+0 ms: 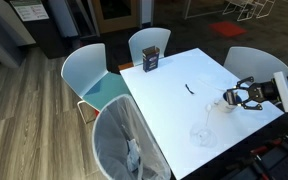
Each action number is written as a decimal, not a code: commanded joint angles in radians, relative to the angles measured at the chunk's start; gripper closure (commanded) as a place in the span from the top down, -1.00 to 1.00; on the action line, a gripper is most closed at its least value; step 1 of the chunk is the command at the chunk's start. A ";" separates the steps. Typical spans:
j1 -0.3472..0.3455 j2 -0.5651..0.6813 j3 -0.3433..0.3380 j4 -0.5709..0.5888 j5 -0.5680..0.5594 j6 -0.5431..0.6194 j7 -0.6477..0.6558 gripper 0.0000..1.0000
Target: Put some of the of the object from the box in the cup and put back the box on the table
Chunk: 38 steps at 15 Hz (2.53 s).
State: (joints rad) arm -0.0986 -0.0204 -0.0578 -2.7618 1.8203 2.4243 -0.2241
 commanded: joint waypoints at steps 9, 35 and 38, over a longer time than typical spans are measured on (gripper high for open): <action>-0.035 0.020 -0.077 -0.009 -0.010 -0.186 0.052 -0.26; 0.146 0.018 0.149 0.073 0.053 0.425 -0.038 -0.26; 0.185 0.072 0.194 0.104 0.029 0.571 -0.010 -0.26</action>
State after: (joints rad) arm 0.0519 -0.0088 0.1003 -2.7031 1.8614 2.8736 -0.2667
